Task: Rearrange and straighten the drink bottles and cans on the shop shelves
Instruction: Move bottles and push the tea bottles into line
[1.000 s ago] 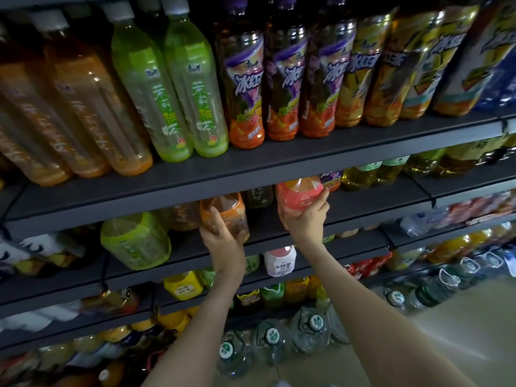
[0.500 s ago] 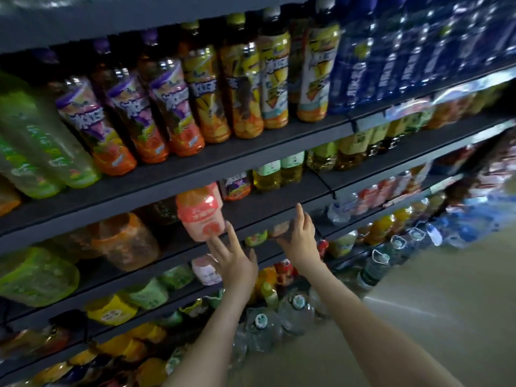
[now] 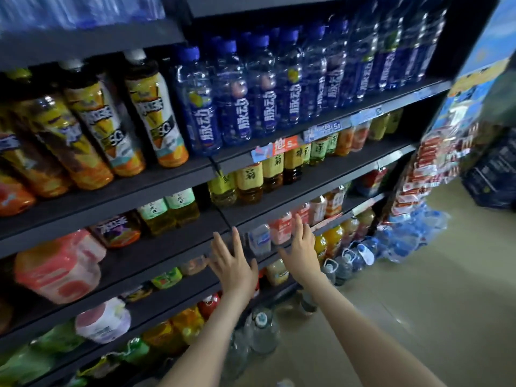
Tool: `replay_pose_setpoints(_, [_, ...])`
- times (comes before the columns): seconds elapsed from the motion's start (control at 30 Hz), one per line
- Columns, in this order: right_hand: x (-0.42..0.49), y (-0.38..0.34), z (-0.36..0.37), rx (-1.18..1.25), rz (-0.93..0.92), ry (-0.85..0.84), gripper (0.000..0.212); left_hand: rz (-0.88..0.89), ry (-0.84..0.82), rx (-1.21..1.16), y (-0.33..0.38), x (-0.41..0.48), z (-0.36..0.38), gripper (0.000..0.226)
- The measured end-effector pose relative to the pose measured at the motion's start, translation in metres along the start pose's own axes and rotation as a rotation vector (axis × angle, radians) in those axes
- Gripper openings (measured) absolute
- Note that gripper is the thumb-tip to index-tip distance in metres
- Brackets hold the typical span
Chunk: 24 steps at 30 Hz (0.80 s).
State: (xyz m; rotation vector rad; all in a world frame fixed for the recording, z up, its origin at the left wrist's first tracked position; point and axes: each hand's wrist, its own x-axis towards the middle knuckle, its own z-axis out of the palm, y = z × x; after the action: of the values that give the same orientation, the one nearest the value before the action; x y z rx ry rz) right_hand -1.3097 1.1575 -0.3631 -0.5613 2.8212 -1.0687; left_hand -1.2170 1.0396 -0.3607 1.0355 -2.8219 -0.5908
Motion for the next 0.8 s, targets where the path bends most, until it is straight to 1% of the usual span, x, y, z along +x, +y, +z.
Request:
replay_pose_setpoints(0.17, [0.079, 0.031, -0.04, -0.059, -0.084, 0.037, 0.085, 0.073, 0.064, -0.045, 0.083, 0.049, 0.025, 0.092])
replay_pose_setpoints(0.3, [0.139, 0.065, -0.078, -0.171, -0.132, 0.003, 0.092, 0.112, 0.039, -0.059, 0.153, 0.088, 0.046, 0.094])
replay_pose_setpoints(0.4, [0.177, 0.1, -0.105, -0.222, -0.127, -0.024, 0.092, 0.1, 0.014, -0.017, 0.199, 0.12, 0.06, 0.093])
replay_pose_setpoints(0.5, [0.204, 0.137, -0.125, -0.244, -0.069, -0.009, 0.092, 0.075, -0.022, 0.022, 0.233, 0.14, 0.076, 0.092])
replay_pose_setpoints(0.6, [0.226, 0.17, -0.137, -0.23, -0.029, -0.041, 0.091, 0.049, 0.003, 0.027, 0.256, 0.152, 0.095, 0.091])
replay_pose_setpoints(0.7, [0.25, 0.193, -0.143, -0.242, -0.079, -0.095, 0.09, -0.041, 0.031, 0.001, 0.275, 0.161, 0.112, 0.091])
replay_pose_setpoints(0.8, [0.265, 0.2, -0.14, -0.208, -0.189, -0.189, 0.086, -0.161, 0.095, -0.066, 0.281, 0.155, 0.122, 0.086])
